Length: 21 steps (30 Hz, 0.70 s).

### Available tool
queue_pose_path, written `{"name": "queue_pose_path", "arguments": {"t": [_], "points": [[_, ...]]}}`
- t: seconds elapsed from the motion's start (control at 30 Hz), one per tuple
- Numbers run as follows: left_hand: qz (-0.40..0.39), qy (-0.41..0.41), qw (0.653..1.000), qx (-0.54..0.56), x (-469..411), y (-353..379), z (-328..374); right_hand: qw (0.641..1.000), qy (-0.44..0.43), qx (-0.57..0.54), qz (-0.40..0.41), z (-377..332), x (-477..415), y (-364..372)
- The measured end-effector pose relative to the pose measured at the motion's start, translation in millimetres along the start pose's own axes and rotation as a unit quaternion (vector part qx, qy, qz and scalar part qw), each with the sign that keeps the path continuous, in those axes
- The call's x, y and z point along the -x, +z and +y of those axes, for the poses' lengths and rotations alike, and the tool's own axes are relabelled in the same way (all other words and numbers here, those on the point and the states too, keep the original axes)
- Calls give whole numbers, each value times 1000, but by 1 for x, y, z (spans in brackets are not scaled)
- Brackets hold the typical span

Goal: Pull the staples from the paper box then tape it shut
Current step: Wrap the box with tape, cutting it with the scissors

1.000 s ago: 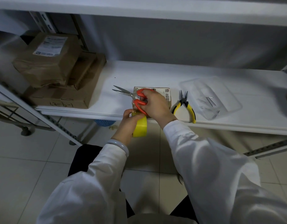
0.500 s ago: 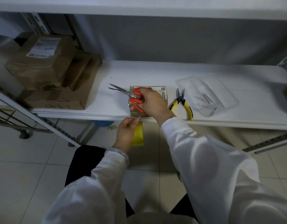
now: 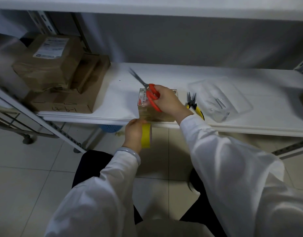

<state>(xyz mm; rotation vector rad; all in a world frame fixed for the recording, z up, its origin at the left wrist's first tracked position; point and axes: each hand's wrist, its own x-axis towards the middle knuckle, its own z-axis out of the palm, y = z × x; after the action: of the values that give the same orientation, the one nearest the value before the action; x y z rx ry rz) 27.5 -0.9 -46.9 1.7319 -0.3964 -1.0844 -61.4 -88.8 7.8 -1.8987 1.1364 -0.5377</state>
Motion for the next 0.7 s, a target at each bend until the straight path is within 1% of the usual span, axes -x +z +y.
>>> {"name": "queue_pose_path", "arguments": {"t": [0.1, 0.17, 0.23, 0.27, 0.33, 0.4, 0.43, 0.5, 0.57, 0.63, 0.7], "points": [[14, 10, 1000, -1, 3, -1, -1, 996, 24, -83, 21, -7, 3, -10], [17, 26, 1000, 0, 4, -1, -6, 996, 36, -73, 27, -13, 7, -20], [27, 32, 999, 13, 5, -2, -8, 998, 54, -43, 11, -15, 14, -32], [31, 35, 999, 18, 5, -3, -8, 997, 68, -26, -6, -16, 18, -38], [35, 46, 998, 27, 3, -3, -10, 994, 87, 49, -48, -14, 27, -47], [40, 62, 997, 31, 4, -4, -13, 983, 104, 110, -105, -10, 35, -51], [42, 67, 996, 32, 3, -5, -15, 977, 117, 112, -137, -9, 38, -51], [41, 71, 996, 41, 4, -6, -15, 964, 165, 74, -198, -4, 42, -53], [37, 80, 995, 52, 5, -7, -16, 943, 213, 63, -249, 1, 44, -56], [33, 86, 994, 59, 6, -7, -16, 922, 248, 73, -287, 7, 45, -59], [32, 92, 993, 65, 6, -7, -18, 905, 280, 90, -308, 13, 46, -61]]}}
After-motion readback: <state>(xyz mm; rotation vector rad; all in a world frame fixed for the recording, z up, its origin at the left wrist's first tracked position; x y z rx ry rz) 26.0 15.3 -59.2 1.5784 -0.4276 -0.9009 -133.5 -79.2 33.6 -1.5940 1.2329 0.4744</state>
